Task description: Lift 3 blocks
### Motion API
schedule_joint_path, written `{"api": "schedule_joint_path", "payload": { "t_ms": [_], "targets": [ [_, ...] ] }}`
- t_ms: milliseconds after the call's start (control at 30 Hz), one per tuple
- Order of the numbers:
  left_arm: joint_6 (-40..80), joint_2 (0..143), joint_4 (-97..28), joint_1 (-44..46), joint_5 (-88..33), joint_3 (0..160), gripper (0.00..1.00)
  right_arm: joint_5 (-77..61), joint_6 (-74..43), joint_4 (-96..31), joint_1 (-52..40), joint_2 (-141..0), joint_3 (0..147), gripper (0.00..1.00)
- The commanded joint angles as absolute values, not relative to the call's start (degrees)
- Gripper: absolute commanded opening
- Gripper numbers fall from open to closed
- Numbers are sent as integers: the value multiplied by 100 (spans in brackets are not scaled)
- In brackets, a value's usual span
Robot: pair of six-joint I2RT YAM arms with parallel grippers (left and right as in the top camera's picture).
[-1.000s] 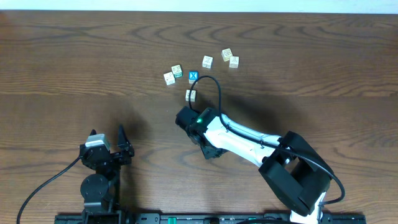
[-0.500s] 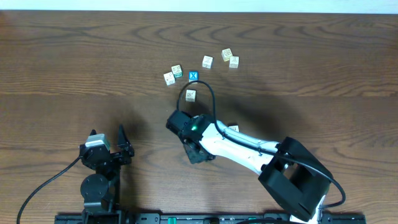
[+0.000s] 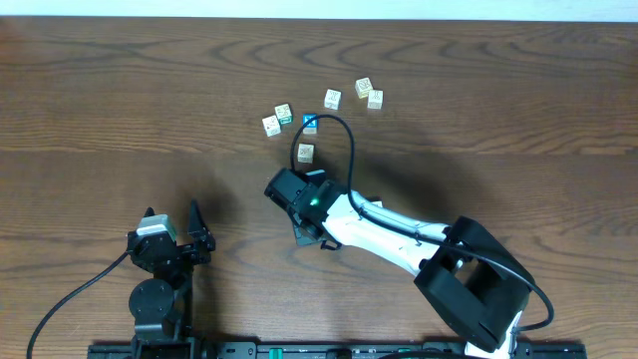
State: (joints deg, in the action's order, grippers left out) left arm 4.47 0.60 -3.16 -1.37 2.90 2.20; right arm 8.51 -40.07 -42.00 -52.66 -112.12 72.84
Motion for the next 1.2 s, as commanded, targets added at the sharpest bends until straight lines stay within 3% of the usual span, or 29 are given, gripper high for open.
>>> {"api": "schedule_joint_path", "payload": {
  "t_ms": [0, 167, 533, 700, 1167],
  "targets": [
    [410, 34, -401, -158, 257, 23, 75, 1214, -4241, -4198, -5170, -11262, 7240, 10],
    [410, 34, -401, -158, 257, 23, 75, 1356, -4237, -4217, -5100, -11262, 7240, 14],
    [410, 34, -401, -158, 257, 23, 75, 1496, -4237, -4311, -5083, -11262, 7240, 35],
    [410, 34, -401, -158, 257, 23, 75, 1496, -4237, -4355, -5083, -11262, 7240, 50],
    [410, 34, -401, -158, 257, 23, 75, 1428, -3883, -4235, -5083, -11260, 7260, 54]
  ]
}}
